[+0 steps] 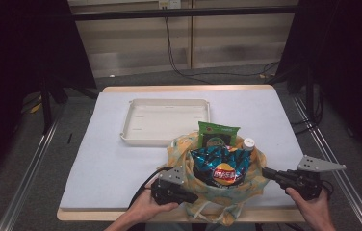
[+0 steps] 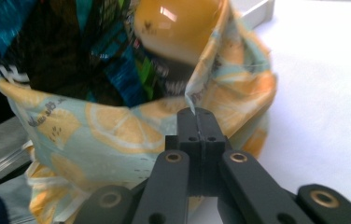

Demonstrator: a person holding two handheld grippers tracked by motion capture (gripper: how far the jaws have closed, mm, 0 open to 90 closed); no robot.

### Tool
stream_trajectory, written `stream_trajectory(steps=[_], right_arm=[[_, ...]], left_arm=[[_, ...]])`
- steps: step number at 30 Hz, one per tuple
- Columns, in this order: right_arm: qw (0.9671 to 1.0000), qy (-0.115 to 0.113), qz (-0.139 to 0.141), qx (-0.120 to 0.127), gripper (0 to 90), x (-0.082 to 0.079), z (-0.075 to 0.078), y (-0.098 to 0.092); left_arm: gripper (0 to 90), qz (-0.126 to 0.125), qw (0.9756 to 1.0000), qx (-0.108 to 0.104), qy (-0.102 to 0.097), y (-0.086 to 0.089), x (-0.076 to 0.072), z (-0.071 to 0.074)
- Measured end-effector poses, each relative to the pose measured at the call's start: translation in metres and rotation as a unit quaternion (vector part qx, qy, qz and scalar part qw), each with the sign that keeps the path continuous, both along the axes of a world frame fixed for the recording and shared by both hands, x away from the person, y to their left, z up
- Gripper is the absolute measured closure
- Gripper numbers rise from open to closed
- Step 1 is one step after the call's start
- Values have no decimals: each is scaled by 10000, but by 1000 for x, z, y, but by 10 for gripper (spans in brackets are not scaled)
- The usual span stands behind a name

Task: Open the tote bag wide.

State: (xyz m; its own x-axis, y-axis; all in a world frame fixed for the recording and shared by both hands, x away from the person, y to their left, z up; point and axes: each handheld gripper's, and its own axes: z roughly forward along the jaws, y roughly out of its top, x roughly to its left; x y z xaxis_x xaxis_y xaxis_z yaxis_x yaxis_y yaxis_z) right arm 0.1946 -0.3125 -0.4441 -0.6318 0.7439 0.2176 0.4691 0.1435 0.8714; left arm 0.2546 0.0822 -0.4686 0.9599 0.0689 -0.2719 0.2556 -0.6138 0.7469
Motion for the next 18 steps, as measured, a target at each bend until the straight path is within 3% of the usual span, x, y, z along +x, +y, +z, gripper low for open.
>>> stream_trajectory(steps=[1, 2, 4, 6, 8, 13, 16, 18], right_arm=[[10000, 53, 17, -67, 900, 0, -2, 2], [9998, 132, 74, -160, 900, 1, -5, 5], [9983, 284, 196, -464, 900, 4, -12, 14], [9961, 426, 279, -718, 900, 8, -18, 20], [9949, 508, 313, -808, 900, 10, -21, 22], [9947, 527, 350, -806, 900, 12, -22, 23], [9956, 491, 329, -730, 900, 12, -20, 21], [9962, 447, 282, -688, 900, 12, -19, 20]], left_arm=[[900, 2, 10000, 95, -24, 1, 0, 0], [900, 16, 10000, 34, -10, 1, 0, 0], [900, 49, 9998, -169, 64, 4, 0, 4], [892, 93, 9984, -545, 132, 8, 0, 11], [862, 160, 9969, -765, 90, 14, 0, 20], [742, 514, 9895, -1349, 4, 32, 5, 39], [667, 729, 9868, -1430, -195, 35, 9, 46], [567, 833, 9859, -1421, -280, 33, 11, 47]])
